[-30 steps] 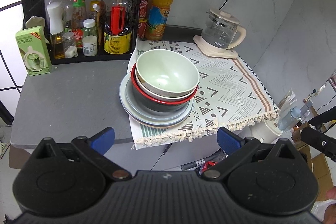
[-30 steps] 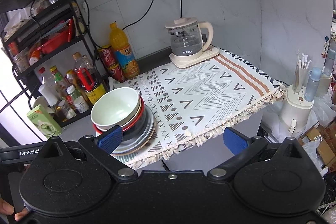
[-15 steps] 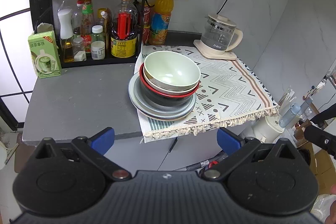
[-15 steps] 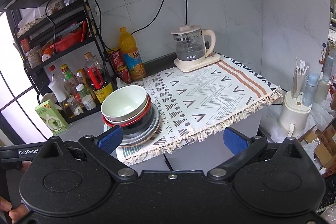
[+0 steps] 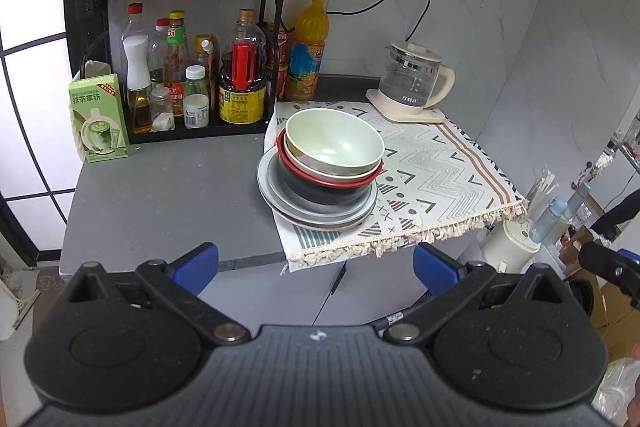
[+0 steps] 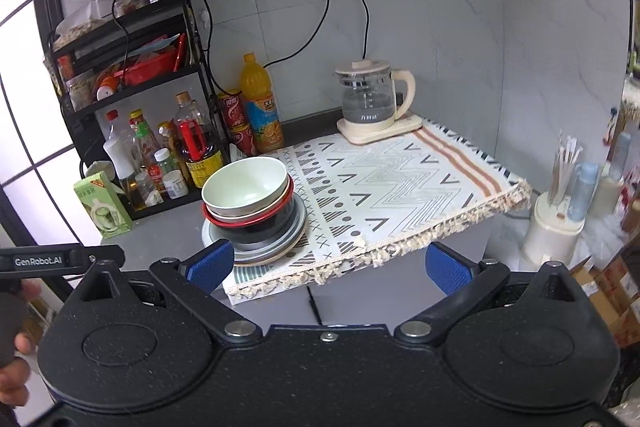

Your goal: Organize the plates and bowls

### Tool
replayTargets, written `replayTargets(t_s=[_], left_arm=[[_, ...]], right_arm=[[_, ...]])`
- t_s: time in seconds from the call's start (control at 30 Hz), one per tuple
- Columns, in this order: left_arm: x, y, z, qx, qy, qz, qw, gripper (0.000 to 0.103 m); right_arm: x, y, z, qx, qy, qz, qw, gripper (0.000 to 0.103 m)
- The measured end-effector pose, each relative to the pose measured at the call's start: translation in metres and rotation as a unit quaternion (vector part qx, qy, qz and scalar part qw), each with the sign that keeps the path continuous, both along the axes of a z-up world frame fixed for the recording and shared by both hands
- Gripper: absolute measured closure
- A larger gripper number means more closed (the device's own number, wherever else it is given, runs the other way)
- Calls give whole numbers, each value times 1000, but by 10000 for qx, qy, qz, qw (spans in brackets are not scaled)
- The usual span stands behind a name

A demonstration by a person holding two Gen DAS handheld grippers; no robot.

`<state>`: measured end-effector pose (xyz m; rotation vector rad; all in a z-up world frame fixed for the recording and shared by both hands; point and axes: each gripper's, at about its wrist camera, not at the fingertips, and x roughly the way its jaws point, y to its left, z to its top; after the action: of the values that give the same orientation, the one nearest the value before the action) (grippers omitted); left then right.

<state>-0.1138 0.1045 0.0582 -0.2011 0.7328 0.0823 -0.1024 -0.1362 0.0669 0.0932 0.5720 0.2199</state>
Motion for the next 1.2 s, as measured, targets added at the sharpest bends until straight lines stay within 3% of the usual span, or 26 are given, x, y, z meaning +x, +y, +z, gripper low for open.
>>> replayTargets(t_s=[0.53,1.2], left_arm=[[-11,5,-5,202,-54,-65,9998,1],[-5,7,-6,169,10,-48,9998,1]], right_arm=[[-14,8,-2,25,47,231,9997,0],[-11,14,-2,-22,82,270,9996,0]])
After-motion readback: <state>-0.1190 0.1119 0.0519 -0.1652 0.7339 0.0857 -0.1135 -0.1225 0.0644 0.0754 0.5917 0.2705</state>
